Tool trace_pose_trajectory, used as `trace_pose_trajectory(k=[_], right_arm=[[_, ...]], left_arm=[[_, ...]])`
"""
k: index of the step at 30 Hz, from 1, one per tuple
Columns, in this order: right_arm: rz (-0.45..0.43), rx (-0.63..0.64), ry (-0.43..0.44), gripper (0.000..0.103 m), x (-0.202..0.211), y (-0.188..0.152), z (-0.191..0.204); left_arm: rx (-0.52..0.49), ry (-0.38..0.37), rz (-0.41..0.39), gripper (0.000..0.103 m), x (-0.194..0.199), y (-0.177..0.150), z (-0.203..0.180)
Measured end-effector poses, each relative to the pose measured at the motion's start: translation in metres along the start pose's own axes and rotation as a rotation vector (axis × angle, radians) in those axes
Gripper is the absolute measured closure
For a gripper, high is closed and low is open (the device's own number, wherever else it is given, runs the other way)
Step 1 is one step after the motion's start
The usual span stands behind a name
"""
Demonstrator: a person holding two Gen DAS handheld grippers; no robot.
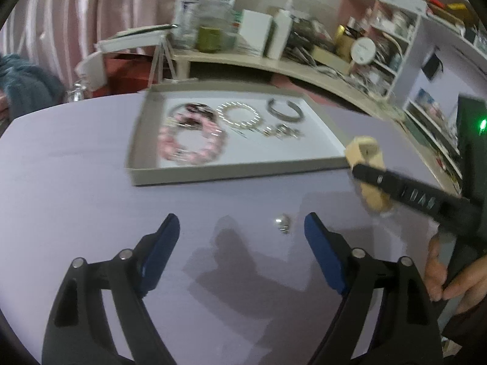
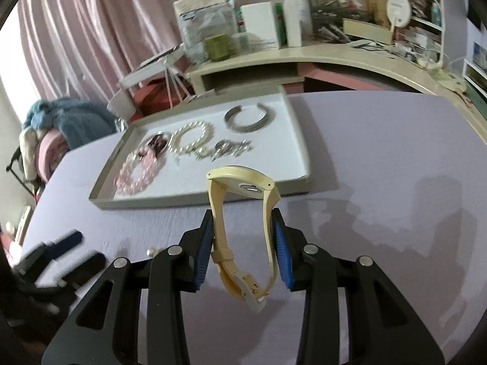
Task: Organize jewelry
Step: 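Grasp the yellow strap watch with the right tool while the left tool grasps the other pearl earring, then carry the watch into the tray and open the right tool while the left tool carries the earring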
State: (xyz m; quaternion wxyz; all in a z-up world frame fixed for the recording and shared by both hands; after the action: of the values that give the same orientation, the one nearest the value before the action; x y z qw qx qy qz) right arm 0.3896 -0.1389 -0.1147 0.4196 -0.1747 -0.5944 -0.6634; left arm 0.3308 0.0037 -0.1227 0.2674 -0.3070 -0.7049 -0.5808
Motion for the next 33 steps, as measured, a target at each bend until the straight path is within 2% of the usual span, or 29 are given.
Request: trace_pose_trajectory(k=[9, 14, 23, 29, 33], right_arm=[[0.005, -0.045, -0.018, 0.064, 0.001, 0.002, -0.017], [0.015, -0.045, -0.018, 0.064, 0.000, 0.000, -0.018], [0.021, -0.047, -0.014, 0.064, -0.001, -0.001, -0.017], [0.021, -0.050, -0.012, 0.064, -0.001, -0.001, -0.017], [0.018, -0.048, -0.009, 0.064, 0.000, 0.000, -0.017]], left_arm=[[-0.087, -0.012, 0.019, 0.044, -0.027, 0.001, -0.034], [-0.074, 0.003, 0.044, 0.056, -0.038, -0.001, -0.033], [-0.075, 0.021, 0.066, 0.068, -0.044, -0.008, -0.034], [-0.097, 0.042, 0.061, 0.090, -0.045, -0.009, -0.036], [-0.085, 0.024, 0.061, 0.090, -0.044, -0.009, -0.033]])
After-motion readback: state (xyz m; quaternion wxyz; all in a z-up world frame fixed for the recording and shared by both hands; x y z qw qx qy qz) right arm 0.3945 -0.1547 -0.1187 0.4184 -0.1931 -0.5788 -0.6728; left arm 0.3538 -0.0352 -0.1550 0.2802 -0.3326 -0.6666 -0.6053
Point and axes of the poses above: each gripper's, at about its wrist camera, not at the fingertips, and x roughly against the way its jaws point, z to its left, y to its top, the point moved 9 cm from there along -x, roughly the way its jaws point
